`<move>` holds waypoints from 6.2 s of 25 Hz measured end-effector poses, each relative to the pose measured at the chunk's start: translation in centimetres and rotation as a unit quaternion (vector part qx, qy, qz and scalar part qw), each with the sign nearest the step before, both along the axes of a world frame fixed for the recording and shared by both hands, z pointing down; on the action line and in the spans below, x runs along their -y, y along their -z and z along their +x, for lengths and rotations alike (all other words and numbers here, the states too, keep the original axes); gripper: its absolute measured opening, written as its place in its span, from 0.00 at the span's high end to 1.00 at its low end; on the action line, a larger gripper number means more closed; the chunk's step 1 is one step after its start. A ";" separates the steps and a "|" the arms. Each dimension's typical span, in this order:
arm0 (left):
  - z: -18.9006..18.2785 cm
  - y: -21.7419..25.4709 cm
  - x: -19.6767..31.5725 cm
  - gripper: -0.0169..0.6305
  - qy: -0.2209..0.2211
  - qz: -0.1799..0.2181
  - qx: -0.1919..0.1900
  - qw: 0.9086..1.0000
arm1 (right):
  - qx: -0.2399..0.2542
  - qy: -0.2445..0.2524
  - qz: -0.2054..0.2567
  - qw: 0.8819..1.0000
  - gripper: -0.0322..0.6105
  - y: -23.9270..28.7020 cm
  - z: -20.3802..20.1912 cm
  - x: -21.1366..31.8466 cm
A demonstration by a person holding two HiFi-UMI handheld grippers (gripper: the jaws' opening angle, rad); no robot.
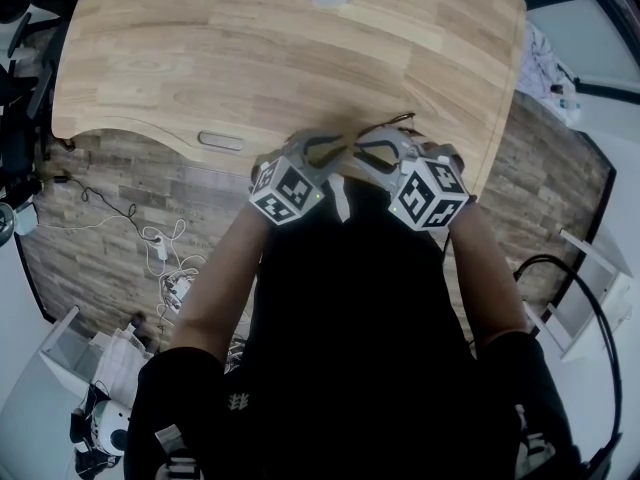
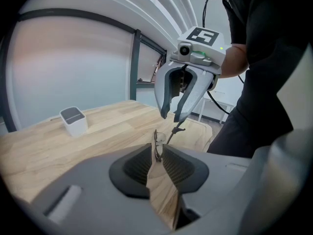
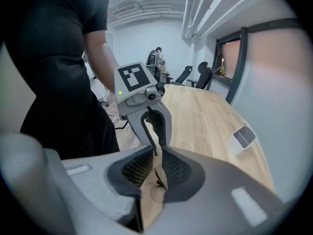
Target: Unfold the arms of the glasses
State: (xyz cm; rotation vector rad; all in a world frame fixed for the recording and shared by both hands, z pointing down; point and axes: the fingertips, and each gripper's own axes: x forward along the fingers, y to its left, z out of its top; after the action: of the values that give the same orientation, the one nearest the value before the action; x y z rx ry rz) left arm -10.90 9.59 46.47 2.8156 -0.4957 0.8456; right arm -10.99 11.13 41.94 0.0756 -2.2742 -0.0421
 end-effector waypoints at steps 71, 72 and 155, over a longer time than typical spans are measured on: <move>-0.8 -5.0 2.0 0.86 0.064 -0.054 0.041 0.996 | -0.153 0.116 -0.006 0.981 0.93 -15.1 6.2 2.4; -1.0 -5.1 2.0 0.86 0.065 -0.055 0.041 0.996 | -0.152 0.116 -0.008 0.981 0.93 -15.0 6.1 2.4; 10.7 1.7 -0.1 0.91 -0.033 -0.036 -0.029 0.998 | 0.022 -0.175 -0.002 0.984 0.90 -5.3 14.9 6.5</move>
State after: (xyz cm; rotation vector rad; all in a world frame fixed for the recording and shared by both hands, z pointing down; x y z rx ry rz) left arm -0.23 9.66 44.73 2.7948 -0.3596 0.7760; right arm 3.94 4.58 47.24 0.4750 -2.2727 0.1508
